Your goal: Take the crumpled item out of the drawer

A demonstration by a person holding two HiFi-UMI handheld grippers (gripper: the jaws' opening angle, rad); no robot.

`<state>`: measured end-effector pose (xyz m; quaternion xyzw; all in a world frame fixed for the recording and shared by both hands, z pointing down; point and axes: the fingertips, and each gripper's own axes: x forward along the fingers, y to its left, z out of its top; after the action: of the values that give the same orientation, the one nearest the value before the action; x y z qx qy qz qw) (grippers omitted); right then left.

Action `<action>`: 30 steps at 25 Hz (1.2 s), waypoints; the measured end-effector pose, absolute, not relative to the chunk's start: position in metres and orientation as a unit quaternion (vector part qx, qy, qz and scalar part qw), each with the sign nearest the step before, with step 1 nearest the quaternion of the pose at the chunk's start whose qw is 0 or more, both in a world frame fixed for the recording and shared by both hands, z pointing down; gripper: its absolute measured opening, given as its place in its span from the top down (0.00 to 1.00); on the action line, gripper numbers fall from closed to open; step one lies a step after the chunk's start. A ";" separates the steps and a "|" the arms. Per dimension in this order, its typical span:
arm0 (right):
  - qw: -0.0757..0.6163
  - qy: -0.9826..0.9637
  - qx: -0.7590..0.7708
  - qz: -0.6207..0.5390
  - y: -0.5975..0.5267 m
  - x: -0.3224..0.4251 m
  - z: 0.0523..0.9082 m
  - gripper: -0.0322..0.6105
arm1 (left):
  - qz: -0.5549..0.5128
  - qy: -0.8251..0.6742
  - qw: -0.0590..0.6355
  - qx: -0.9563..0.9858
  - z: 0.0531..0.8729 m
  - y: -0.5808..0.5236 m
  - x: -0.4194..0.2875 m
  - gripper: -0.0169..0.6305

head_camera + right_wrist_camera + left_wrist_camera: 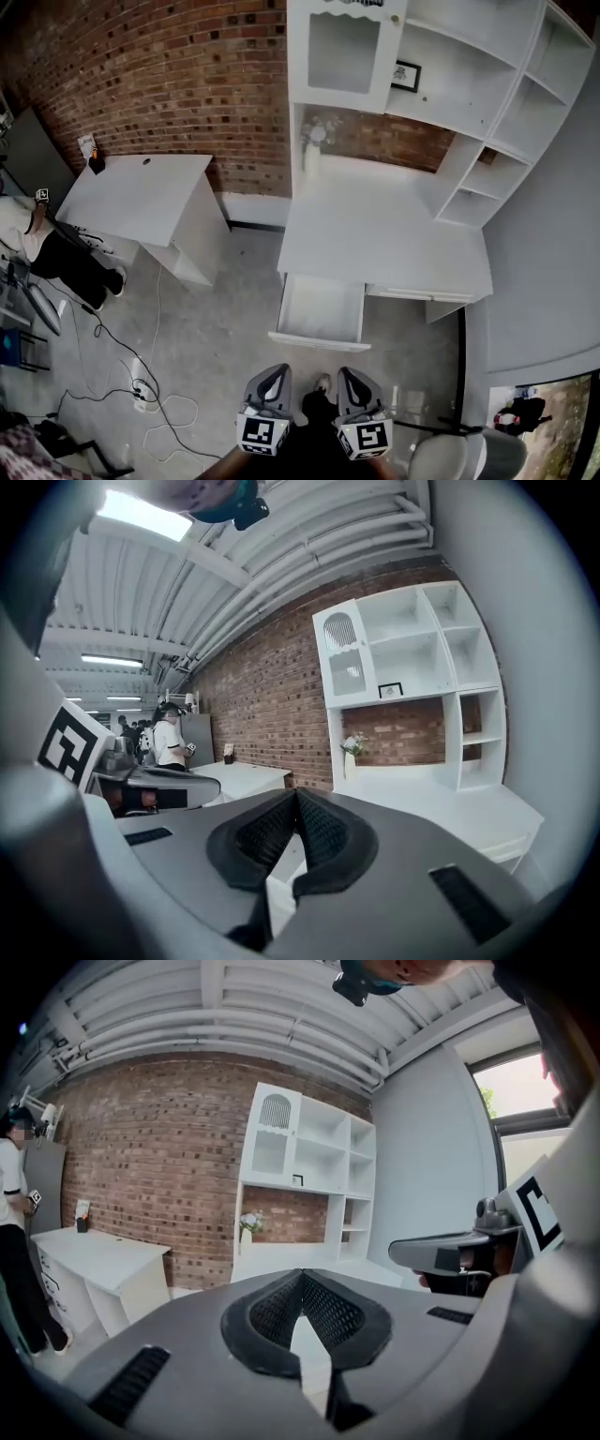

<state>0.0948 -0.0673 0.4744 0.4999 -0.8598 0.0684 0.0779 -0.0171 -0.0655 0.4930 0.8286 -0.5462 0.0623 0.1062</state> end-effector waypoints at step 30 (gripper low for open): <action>0.137 -0.816 0.530 0.186 -0.397 0.138 0.602 0.93 | 0.497 -0.167 0.302 0.796 0.947 -0.317 0.063 0.72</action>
<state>0.1378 -0.3968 0.6021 0.5300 -0.8158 0.1862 0.1375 0.0627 -0.3174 0.9472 0.7958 -0.1669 0.4974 0.3025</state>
